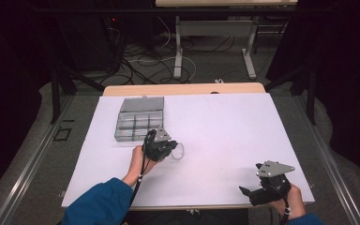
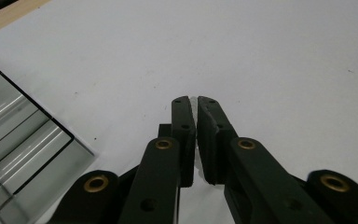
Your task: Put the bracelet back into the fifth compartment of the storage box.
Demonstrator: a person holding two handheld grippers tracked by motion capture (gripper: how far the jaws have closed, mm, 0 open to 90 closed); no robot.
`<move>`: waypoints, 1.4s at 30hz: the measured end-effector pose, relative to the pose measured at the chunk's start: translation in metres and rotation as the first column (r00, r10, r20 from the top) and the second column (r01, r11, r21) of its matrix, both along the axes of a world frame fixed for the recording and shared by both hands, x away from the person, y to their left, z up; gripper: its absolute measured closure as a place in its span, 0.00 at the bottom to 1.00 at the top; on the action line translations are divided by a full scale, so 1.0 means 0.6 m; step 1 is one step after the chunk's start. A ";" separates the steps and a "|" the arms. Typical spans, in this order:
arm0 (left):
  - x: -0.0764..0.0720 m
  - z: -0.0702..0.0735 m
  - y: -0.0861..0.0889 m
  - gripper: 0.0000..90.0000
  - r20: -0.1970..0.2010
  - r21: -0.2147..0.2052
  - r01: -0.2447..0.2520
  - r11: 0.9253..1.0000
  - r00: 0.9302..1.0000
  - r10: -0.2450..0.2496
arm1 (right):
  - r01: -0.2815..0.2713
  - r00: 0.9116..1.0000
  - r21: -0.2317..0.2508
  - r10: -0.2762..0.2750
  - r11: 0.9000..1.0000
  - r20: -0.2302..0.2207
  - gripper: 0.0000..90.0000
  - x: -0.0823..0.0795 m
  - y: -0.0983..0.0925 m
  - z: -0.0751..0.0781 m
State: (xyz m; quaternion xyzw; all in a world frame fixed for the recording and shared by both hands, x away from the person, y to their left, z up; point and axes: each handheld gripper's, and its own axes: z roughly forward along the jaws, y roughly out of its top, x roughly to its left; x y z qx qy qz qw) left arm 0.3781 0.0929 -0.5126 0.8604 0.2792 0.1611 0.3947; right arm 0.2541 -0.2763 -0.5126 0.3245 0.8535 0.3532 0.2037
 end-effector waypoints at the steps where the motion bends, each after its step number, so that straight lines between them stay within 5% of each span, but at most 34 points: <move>1: 0.000 0.002 0.001 0.95 0.007 -0.005 0.002 1.000 1.000 -0.002 | -0.001 1.000 0.000 0.001 1.000 -0.006 0.02 -0.001 0.000 0.001; 42: -0.002 0.035 0.028 0.95 0.016 -0.044 -0.014 0.999 1.000 0.015 | 0.000 1.000 0.000 0.000 1.000 0.006 0.02 -0.001 0.000 0.001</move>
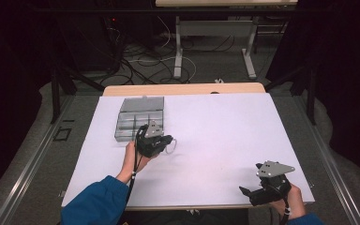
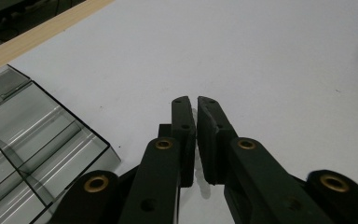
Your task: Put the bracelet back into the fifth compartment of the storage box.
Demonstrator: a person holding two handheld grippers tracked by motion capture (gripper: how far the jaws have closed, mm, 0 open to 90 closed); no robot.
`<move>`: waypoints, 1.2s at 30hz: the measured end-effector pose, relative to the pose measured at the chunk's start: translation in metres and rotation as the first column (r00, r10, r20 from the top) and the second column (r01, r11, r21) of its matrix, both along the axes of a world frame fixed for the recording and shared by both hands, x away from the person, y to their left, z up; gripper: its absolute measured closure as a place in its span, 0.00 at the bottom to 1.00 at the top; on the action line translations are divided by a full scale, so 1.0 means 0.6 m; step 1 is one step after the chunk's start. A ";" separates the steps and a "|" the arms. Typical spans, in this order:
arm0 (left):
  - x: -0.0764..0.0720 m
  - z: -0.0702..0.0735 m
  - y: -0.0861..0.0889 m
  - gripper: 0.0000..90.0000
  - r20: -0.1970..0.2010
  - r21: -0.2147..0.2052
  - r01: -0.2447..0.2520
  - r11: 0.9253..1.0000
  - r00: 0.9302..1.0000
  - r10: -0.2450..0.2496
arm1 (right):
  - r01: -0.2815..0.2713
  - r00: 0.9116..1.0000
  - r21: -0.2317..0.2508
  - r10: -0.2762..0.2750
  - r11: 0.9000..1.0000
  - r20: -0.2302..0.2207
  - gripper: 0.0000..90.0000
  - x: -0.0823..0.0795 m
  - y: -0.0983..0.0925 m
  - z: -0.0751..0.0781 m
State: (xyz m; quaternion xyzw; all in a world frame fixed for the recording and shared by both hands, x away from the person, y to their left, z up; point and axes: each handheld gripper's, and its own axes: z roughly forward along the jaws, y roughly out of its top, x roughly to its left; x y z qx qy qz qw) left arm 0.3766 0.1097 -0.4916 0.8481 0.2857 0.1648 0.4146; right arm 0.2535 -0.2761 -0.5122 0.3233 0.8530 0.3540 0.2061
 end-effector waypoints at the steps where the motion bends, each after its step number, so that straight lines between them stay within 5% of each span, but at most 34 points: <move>1: 0.001 0.001 0.001 0.95 0.003 0.003 0.001 1.000 1.000 -0.001 | 0.003 1.000 0.003 -0.003 1.000 -0.004 0.02 -0.001 0.000 0.000; 36: 0.007 0.030 0.040 0.95 0.034 -0.041 -0.050 0.998 0.998 0.052 | 0.008 1.000 0.001 -0.008 1.000 -0.005 0.02 -0.001 0.001 0.000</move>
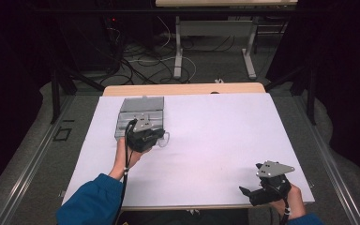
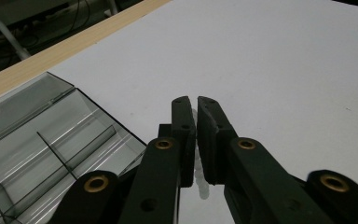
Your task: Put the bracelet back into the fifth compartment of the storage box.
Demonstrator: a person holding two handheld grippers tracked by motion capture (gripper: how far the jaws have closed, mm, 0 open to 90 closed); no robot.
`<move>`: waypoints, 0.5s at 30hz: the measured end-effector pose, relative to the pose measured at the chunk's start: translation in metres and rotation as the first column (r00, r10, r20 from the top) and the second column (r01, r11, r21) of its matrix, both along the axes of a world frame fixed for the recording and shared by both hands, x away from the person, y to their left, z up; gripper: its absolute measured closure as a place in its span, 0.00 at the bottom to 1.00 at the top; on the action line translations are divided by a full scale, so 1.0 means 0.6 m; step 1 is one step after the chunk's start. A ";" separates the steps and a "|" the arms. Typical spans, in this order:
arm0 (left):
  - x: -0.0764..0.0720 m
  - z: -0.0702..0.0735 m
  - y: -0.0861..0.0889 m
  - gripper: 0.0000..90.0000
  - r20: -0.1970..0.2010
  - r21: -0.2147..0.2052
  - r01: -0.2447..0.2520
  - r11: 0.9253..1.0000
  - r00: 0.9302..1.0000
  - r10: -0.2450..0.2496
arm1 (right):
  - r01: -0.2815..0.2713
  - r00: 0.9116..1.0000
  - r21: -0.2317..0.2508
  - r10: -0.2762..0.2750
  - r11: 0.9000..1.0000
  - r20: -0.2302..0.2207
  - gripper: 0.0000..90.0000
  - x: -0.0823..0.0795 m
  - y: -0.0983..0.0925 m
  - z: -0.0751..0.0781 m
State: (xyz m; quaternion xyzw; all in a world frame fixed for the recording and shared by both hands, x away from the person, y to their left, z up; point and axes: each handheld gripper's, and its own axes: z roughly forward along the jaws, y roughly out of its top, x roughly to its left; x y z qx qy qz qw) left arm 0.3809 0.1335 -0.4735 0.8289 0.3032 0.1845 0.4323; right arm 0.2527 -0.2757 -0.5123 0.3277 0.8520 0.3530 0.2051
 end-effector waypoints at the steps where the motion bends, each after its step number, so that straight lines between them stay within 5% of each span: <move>1: 0.000 -0.001 0.000 0.95 0.008 -0.007 -0.007 1.000 1.000 0.007 | 0.001 1.000 0.000 -0.001 1.000 0.000 0.02 0.000 0.000 0.000; 15: 0.005 0.004 0.012 0.95 0.014 -0.020 -0.037 0.999 0.999 0.037 | -0.003 1.000 -0.002 0.003 1.000 -0.010 0.02 0.000 0.000 0.001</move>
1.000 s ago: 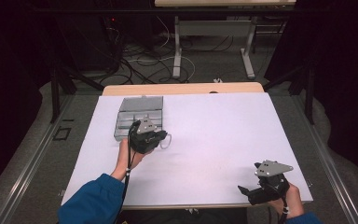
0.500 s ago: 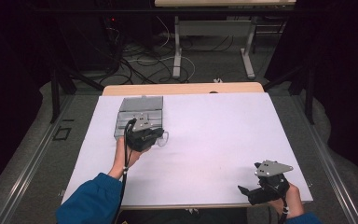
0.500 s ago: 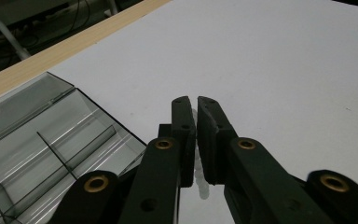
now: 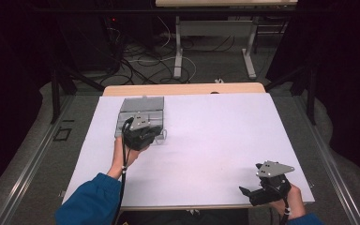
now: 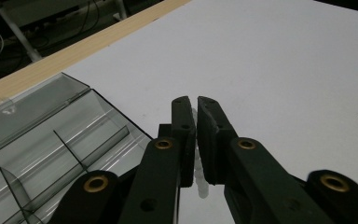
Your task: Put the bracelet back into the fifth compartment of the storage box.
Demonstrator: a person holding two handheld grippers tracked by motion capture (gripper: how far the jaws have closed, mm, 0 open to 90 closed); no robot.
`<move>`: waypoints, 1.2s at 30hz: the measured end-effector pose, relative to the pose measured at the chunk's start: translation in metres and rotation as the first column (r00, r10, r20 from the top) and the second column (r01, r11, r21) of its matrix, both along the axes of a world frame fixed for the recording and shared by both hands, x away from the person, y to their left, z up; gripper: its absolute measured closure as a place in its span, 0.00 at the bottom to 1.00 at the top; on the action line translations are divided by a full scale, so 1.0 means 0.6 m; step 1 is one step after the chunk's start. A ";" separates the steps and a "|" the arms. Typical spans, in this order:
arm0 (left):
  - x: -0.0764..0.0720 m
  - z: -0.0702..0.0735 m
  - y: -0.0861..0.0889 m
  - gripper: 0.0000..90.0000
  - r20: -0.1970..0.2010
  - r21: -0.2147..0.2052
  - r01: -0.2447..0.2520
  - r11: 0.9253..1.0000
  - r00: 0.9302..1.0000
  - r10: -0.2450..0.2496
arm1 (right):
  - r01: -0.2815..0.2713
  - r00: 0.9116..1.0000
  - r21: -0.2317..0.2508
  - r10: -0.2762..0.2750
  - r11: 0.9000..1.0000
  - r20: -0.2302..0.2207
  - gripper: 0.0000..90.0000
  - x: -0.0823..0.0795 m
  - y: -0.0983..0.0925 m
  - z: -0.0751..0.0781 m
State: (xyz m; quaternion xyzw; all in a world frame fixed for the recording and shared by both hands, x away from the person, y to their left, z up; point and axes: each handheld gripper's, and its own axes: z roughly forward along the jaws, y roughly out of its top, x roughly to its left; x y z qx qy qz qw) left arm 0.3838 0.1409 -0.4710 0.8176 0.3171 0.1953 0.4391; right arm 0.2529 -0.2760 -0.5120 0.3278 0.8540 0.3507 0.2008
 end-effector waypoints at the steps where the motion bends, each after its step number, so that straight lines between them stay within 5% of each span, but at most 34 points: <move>1: 0.000 0.002 0.002 0.95 -0.007 0.004 0.003 1.000 1.000 -0.003 | 0.000 1.000 0.000 0.000 1.000 0.000 0.02 0.000 0.000 0.000; 36: 0.012 0.009 0.036 0.95 0.010 -0.030 -0.064 0.998 0.998 0.064 | -0.002 1.000 0.000 0.002 1.000 0.010 0.03 0.001 0.000 0.000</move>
